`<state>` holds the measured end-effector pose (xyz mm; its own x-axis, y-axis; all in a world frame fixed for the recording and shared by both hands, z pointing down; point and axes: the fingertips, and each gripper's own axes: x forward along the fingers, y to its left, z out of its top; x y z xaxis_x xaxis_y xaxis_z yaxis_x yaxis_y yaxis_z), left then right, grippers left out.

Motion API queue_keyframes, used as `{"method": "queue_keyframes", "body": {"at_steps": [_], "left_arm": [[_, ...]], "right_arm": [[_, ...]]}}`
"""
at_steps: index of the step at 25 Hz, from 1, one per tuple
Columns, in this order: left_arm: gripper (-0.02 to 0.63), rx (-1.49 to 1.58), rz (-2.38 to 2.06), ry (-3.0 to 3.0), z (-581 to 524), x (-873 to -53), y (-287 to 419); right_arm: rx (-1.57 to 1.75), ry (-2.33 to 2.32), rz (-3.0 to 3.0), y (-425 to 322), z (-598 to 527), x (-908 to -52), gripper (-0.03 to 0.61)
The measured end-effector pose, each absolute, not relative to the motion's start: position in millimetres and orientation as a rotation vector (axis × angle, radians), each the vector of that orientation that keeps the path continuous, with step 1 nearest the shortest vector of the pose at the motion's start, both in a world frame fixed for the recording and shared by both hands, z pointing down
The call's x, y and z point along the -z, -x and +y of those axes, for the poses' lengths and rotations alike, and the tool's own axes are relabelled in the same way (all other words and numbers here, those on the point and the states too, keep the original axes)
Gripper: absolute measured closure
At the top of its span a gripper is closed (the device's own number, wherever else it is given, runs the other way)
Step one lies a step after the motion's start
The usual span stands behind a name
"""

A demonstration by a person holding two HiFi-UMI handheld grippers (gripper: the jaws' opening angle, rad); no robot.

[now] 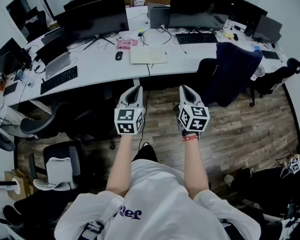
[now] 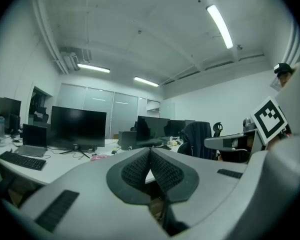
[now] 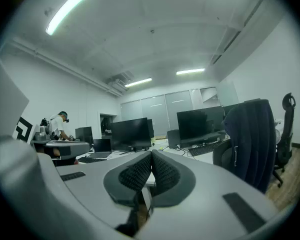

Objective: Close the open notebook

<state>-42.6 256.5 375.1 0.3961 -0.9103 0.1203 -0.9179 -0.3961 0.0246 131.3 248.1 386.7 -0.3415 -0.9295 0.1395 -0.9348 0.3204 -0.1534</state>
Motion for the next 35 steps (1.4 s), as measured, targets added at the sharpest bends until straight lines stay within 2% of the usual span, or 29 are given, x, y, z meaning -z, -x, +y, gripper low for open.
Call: {"method": "queue_keyframes", "body": {"at_steps": [9,23,35], "left_arm": [[0.595,-0.101,-1.665,-2.538,214.3,-389.3,47.9],[0.595,-0.071,-1.637,-2.508,66.5,-396.4,56.6],[0.594,-0.115,-1.742,-2.427,-46.0,-409.5,97.1]], "right_arm": [[-0.342,-1.757,-2.547,-122.1,201.5,-406.3,0.565],[-0.443,-1.687,-2.656,-89.2,55.9,-407.2,0.564],[-0.489,-1.573,-2.649,-44.4,-55.2,-420.7,0.565]]}}
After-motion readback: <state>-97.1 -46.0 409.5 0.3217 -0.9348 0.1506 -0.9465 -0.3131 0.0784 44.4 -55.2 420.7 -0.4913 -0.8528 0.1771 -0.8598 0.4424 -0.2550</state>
